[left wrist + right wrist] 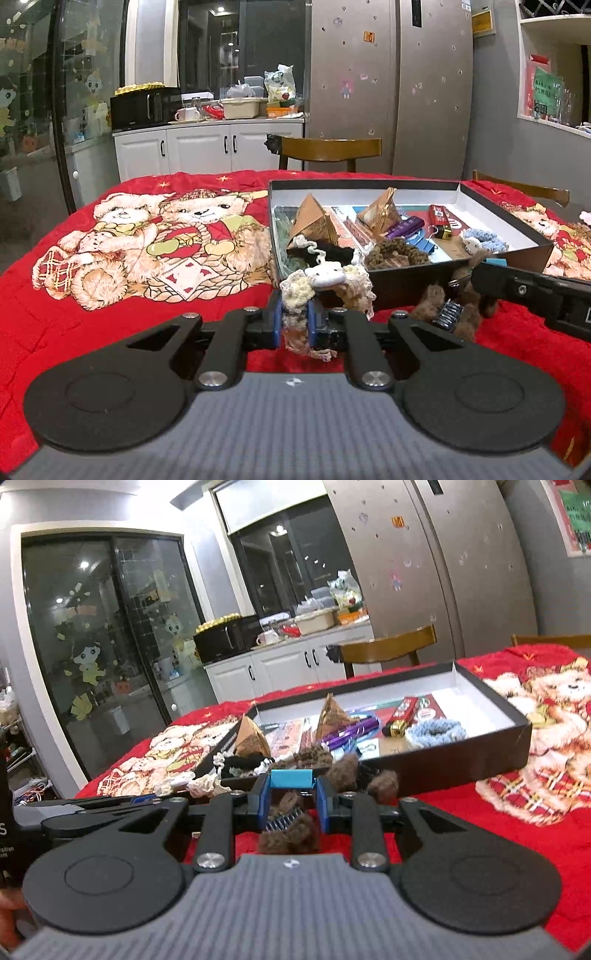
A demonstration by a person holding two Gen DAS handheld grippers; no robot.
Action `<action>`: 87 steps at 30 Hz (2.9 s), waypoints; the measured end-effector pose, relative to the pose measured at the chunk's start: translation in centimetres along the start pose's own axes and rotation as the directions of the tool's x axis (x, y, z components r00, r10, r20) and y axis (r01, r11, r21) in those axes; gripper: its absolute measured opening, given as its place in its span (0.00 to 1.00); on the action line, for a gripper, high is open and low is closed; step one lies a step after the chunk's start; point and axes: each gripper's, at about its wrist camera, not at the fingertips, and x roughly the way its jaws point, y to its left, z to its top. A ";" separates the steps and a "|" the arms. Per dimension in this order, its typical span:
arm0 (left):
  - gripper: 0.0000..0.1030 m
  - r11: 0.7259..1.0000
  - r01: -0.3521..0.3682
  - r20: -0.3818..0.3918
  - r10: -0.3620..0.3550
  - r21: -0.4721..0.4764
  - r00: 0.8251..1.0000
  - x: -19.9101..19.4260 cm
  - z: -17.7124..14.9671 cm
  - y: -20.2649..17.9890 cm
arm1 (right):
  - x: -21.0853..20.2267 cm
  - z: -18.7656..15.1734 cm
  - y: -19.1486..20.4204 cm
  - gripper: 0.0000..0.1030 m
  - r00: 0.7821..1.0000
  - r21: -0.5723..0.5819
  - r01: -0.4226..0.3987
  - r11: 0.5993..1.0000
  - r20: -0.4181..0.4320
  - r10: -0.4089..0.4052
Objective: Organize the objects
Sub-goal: 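Grasp cream crochet piece with left tool while right tool grasps blue binder clip, then lift the cream crochet and blue clip and carry both over the box, then open both tools to drop the crochet piece and clip into the box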
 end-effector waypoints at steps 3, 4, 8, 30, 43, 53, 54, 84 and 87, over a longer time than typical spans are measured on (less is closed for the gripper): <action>0.15 1.000 0.004 0.003 -0.004 -0.012 1.000 -0.2 0.2 0.1 | -0.1 0.2 0.0 0.27 1.000 0.006 0.000 1.000 0.004 0.000; 0.15 1.000 0.005 0.006 -0.005 -0.013 1.000 -0.3 0.3 0.1 | -0.1 0.3 0.0 0.27 1.000 0.008 0.002 1.000 0.006 -0.002; 0.15 1.000 0.008 0.005 -0.008 -0.023 1.000 -0.5 0.3 0.2 | -0.3 0.5 0.1 0.27 1.000 0.012 0.002 1.000 0.011 -0.002; 0.15 0.997 -0.033 0.051 0.037 -0.073 0.998 -2.3 2.9 1.6 | -0.6 6.6 0.6 0.26 0.999 0.021 -0.039 0.999 0.001 0.039; 0.15 0.985 0.015 0.109 0.004 -0.174 0.994 -1.2 13.2 1.2 | 3.5 14.7 -2.1 0.26 1.000 0.137 0.001 0.991 -0.003 -0.001; 0.15 0.969 0.023 0.065 -0.008 -0.245 0.998 4.3 17.1 2.0 | 10.8 15.3 -3.3 0.26 0.997 0.225 -0.001 0.974 -0.069 0.017; 0.15 0.968 0.026 0.052 -0.013 -0.249 0.999 5.2 17.2 1.9 | 11.5 15.4 -3.3 0.26 0.997 0.226 0.002 0.974 -0.074 0.015; 0.16 0.998 -0.037 -0.121 0.031 -0.048 0.992 16.5 12.2 -0.9 | 20.0 12.1 -7.2 0.27 0.949 0.169 0.204 0.964 -0.277 -0.152; 0.16 0.998 -0.028 -0.132 0.021 -0.055 0.991 16.8 12.1 -0.8 | 20.2 12.1 -7.2 0.27 0.946 0.171 0.207 0.963 -0.286 -0.152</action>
